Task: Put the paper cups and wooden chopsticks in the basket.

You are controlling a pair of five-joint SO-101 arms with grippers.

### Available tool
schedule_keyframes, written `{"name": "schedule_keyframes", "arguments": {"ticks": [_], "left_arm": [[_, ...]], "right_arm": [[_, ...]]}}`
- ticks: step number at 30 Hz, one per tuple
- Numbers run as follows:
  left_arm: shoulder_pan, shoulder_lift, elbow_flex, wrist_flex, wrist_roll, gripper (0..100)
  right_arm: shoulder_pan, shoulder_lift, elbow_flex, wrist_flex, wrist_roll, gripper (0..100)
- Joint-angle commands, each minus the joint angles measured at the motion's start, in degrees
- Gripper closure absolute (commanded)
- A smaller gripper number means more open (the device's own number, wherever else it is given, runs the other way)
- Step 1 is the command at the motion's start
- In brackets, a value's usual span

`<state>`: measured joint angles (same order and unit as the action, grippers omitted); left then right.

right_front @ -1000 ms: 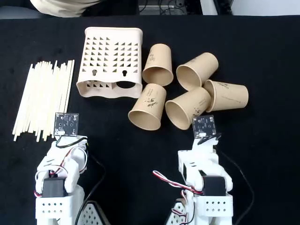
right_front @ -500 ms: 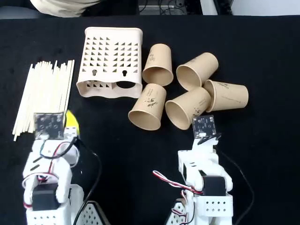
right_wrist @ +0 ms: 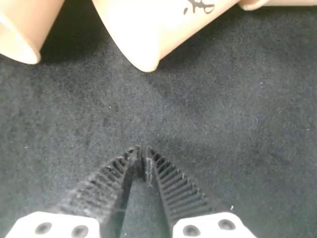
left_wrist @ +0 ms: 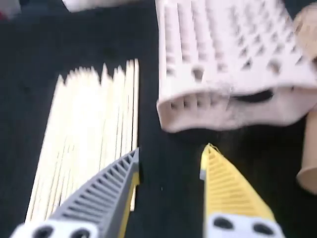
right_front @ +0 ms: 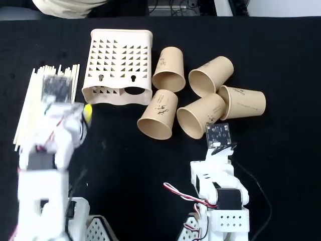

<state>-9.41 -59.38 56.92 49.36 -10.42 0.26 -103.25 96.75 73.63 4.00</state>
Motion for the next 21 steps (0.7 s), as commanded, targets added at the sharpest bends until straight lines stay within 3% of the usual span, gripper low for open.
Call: {"name": "schedule_keyframes", "arguments": {"ticks": [1,6,14,21], "left_arm": [[-0.31,23.38,-11.30,-1.85,-3.87,79],[-0.31,36.84,-13.58,-9.23,-4.48,74],[-0.22,43.96,-12.09,-25.58,-4.04,74],[-0.66,51.69,-12.44,-38.15,3.69,74]], "right_arm": [[0.70,-3.38,-0.13,0.35,0.26,98.5],[0.70,-3.38,-0.13,0.35,0.26,98.5],[0.70,-3.38,-0.13,0.35,0.26,98.5],[0.70,-3.38,-0.13,0.35,0.26,98.5]]}}
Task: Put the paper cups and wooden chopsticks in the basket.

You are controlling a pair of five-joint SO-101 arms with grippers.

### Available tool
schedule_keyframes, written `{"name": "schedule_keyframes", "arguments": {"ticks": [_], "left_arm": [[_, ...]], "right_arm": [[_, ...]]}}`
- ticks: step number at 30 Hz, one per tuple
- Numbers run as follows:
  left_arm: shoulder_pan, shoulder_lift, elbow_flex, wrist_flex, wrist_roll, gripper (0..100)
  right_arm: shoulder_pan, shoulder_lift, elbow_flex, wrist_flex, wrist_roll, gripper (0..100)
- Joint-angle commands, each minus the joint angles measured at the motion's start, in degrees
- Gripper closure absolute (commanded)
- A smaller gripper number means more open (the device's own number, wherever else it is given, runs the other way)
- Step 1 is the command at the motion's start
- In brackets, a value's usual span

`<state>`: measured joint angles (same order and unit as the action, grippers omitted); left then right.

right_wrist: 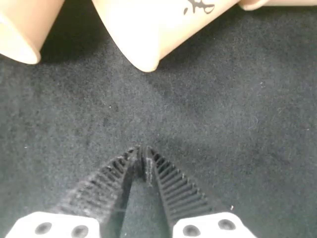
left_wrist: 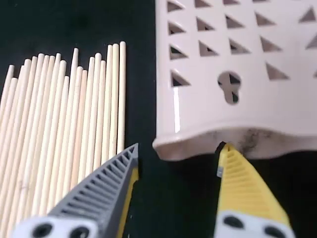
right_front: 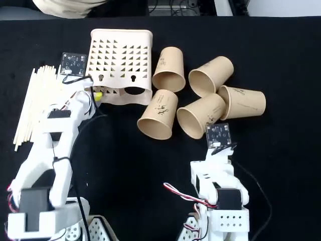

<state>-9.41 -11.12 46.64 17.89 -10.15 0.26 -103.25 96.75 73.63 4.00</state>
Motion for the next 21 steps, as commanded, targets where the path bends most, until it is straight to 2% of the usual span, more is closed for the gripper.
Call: {"name": "schedule_keyframes", "arguments": {"ticks": [1,8,15,18,21], "left_arm": [[-0.31,5.19,-2.42,-8.18,3.60,74],[0.48,17.41,-5.76,-18.37,3.34,78],[2.07,19.43,-3.56,-29.54,2.99,90],[3.12,19.43,-1.01,-35.34,-1.14,98],[3.74,19.34,1.36,-38.33,-3.52,97]], "right_arm": [[0.70,-3.38,-0.13,0.35,0.26,98.5],[0.70,-3.38,-0.13,0.35,0.26,98.5],[0.70,-3.38,-0.13,0.35,0.26,98.5],[0.70,-3.38,-0.13,0.35,0.26,98.5],[0.70,-3.38,-0.13,0.35,0.26,98.5]]}}
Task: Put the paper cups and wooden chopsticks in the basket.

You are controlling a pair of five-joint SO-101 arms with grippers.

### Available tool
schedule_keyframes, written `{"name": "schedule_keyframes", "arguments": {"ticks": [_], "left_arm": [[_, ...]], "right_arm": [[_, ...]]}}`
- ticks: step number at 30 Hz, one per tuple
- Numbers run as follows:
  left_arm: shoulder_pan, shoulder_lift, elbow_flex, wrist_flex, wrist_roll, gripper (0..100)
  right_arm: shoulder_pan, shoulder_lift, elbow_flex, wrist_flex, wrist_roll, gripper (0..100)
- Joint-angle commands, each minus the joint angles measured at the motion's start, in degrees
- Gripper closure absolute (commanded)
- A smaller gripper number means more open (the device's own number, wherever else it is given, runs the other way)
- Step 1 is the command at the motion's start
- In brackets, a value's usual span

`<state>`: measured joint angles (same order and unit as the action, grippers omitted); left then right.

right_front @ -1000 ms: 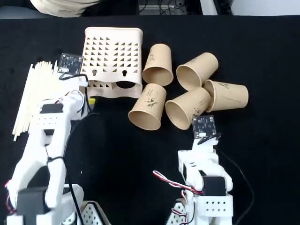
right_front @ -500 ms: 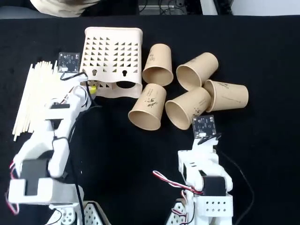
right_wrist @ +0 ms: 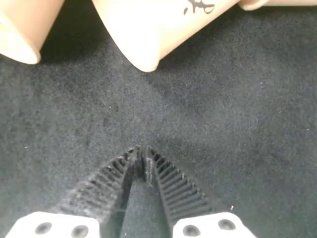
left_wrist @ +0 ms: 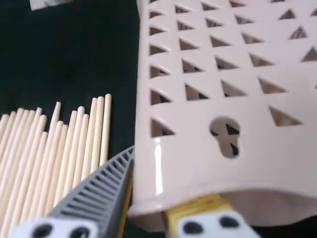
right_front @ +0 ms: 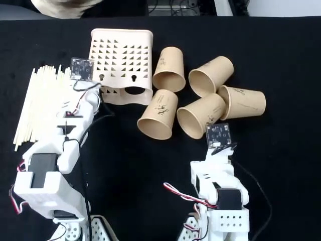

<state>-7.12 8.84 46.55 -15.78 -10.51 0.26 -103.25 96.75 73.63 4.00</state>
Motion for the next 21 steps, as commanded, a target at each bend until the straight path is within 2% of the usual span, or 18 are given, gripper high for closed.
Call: {"name": "schedule_keyframes", "arguments": {"ticks": [1,6,12,16,21], "left_arm": [[1.63,-0.88,1.98,-4.75,-3.25,97],[2.07,-7.65,5.23,-1.76,-3.16,97],[2.42,-22.15,5.85,16.00,-3.08,97],[4.44,-31.12,5.41,26.46,1.93,97],[5.41,-38.77,5.41,31.38,7.74,97]], "right_arm": [[0.70,-3.38,-0.13,0.35,0.26,98.5],[0.70,-3.38,-0.13,0.35,0.26,98.5],[0.70,-3.38,-0.13,0.35,0.26,98.5],[0.70,-3.38,-0.13,0.35,0.26,98.5],[0.70,-3.38,-0.13,0.35,0.26,98.5]]}}
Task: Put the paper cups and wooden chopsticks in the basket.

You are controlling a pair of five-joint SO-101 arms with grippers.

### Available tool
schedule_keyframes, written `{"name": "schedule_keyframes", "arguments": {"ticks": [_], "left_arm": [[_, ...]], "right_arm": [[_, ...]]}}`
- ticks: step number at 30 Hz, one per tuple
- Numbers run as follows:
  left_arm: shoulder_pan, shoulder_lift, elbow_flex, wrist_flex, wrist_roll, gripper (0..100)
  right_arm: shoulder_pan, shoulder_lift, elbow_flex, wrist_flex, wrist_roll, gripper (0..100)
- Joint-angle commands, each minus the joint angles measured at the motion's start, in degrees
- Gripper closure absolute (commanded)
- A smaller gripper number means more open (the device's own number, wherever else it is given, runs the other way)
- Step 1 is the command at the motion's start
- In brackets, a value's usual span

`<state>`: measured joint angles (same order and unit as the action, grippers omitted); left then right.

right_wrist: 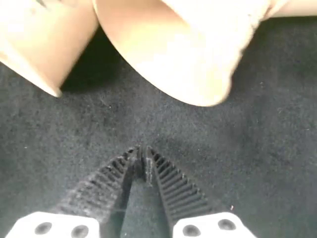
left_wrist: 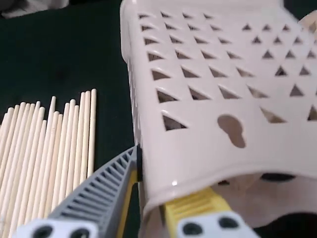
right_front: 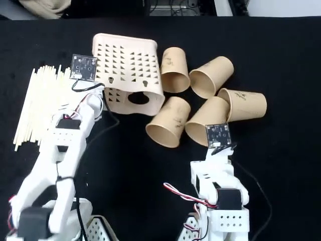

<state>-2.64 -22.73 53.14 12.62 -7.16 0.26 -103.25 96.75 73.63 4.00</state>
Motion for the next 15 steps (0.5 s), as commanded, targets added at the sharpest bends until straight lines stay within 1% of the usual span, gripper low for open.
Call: {"name": "schedule_keyframes", "arguments": {"ticks": [1,6,9,12,15], "left_arm": [[0.84,-8.26,-1.19,3.87,5.45,97],[-0.75,-12.04,-1.80,8.53,9.58,97],[-2.68,-12.57,-5.14,14.07,13.19,97],[-3.56,-12.92,-10.51,23.91,17.14,97],[-3.65,-12.84,-17.10,33.58,18.46,97]], "right_arm": [[0.70,-3.38,-0.13,0.35,0.26,98.5],[0.70,-3.38,-0.13,0.35,0.26,98.5],[0.70,-3.38,-0.13,0.35,0.26,98.5],[0.70,-3.38,-0.13,0.35,0.26,98.5],[0.70,-3.38,-0.13,0.35,0.26,98.5]]}}
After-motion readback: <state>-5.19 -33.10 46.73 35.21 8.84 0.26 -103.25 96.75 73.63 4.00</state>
